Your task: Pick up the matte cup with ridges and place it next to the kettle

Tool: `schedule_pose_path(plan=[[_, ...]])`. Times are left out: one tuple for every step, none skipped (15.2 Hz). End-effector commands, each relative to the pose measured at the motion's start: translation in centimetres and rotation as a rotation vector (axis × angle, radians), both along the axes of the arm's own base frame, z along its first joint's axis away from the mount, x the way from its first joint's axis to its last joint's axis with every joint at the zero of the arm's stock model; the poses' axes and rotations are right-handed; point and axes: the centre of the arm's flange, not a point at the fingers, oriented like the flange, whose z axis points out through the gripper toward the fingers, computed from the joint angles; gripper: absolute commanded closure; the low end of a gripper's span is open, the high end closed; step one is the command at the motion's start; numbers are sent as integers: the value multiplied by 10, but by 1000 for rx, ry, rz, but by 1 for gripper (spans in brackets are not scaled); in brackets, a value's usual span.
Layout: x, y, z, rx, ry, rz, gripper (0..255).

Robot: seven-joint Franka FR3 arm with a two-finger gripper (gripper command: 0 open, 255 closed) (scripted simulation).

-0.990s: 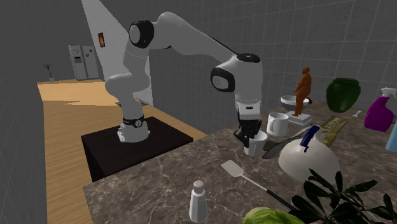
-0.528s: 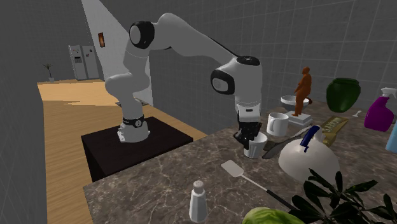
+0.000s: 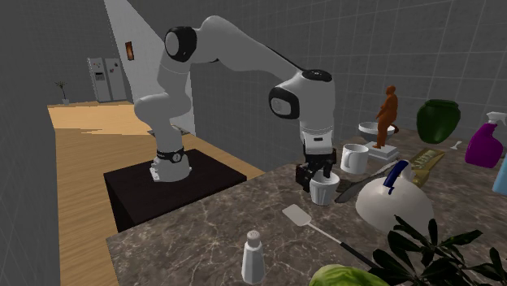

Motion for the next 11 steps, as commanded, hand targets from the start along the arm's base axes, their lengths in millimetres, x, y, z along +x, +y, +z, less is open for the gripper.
schedule_pose_path(plan=[[1, -5, 21, 0, 0, 0, 0], [1, -8, 34, 0, 0, 0, 0], [2, -10, 44, 0, 0, 0, 0], [2, -10, 44, 0, 0, 0, 0], [2, -10, 44, 0, 0, 0, 0], [2, -10, 44, 0, 0, 0, 0], [2, -10, 44, 0, 0, 0, 0], [2, -10, 44, 0, 0, 0, 0], [2, -10, 44, 0, 0, 0, 0], [2, -10, 44, 0, 0, 0, 0], [2, -10, 44, 0, 0, 0, 0]])
